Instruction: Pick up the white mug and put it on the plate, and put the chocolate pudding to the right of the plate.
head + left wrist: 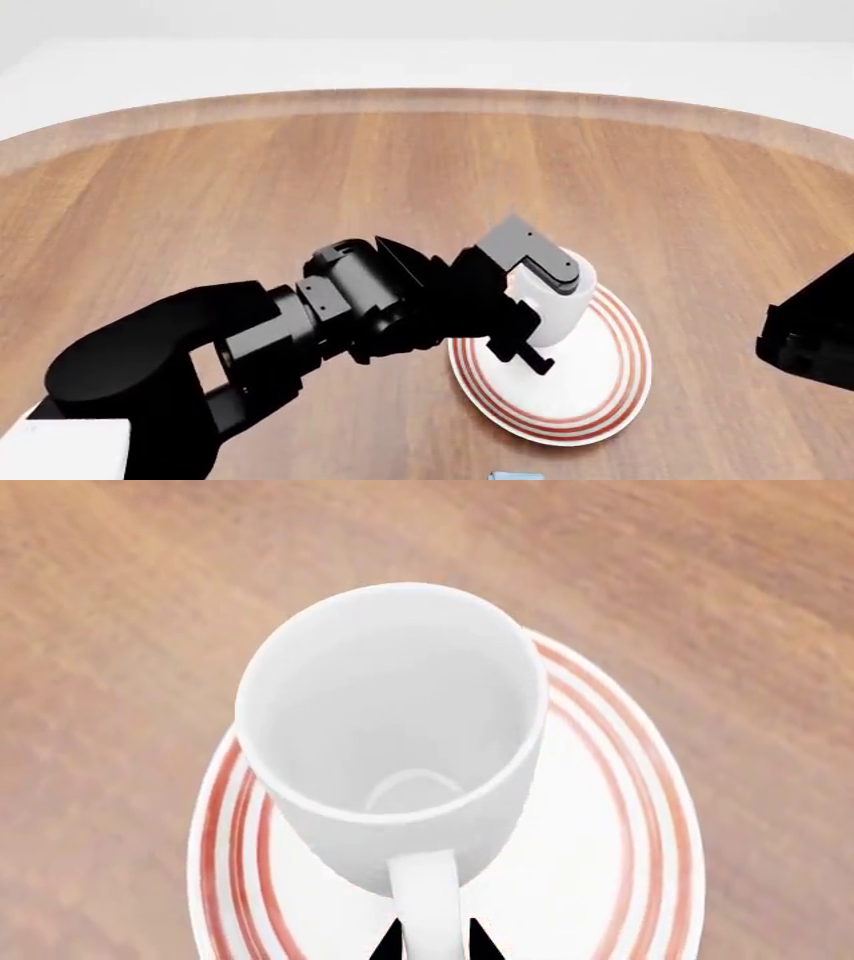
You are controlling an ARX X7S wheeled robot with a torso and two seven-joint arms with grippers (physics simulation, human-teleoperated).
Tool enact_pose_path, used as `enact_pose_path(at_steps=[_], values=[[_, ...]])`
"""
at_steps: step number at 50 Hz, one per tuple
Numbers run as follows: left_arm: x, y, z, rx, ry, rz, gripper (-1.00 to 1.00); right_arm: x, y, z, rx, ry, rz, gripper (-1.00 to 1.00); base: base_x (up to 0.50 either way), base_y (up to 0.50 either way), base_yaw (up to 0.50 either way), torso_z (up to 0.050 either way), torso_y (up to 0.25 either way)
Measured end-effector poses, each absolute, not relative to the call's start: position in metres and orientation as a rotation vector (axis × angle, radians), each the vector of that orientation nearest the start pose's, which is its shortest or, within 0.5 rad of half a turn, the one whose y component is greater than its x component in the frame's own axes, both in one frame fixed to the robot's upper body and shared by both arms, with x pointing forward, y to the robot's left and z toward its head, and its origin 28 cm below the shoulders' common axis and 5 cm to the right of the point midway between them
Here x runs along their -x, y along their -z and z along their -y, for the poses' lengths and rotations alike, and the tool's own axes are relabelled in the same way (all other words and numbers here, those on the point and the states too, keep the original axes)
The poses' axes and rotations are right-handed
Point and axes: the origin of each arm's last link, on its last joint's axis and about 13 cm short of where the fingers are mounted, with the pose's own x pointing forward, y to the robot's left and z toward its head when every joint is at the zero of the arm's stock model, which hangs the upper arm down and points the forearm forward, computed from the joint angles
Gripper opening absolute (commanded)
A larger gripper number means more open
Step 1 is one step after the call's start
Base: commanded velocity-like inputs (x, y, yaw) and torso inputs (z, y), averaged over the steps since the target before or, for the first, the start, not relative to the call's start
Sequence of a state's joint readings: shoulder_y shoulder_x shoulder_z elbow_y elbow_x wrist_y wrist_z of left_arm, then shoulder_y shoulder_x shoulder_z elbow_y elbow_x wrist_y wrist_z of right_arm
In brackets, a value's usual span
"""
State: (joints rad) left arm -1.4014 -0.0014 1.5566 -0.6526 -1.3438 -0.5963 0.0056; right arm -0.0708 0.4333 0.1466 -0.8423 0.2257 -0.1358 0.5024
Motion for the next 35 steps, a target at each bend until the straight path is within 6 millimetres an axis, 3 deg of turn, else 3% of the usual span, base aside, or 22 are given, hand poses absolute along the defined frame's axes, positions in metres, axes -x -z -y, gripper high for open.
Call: enact_pose_path(at_steps=[14, 15, 35], values=[[-0.351, -0.160, -0.075, -0.394, 0.860, -0.611, -1.00, -0.155, -0.196, 0.153, 0.009, 0.297, 0.941, 1.00, 0.00, 0.00, 0.00, 0.000, 0.001], [-0.351, -0.159, -0.075, -0.395, 0.859, -0.612, 1.00, -0.155, -0.196, 0.153, 0.009, 0.297, 0.941, 1.00, 0.00, 0.00, 0.00, 0.000, 0.000], [-0.352, -0.151, -0.078, -0.406, 0.836, -0.615, 1.00, -0.155, -0.195, 0.153, 0.009, 0.297, 0.940, 1.00, 0.00, 0.00, 0.00, 0.000, 0.000]])
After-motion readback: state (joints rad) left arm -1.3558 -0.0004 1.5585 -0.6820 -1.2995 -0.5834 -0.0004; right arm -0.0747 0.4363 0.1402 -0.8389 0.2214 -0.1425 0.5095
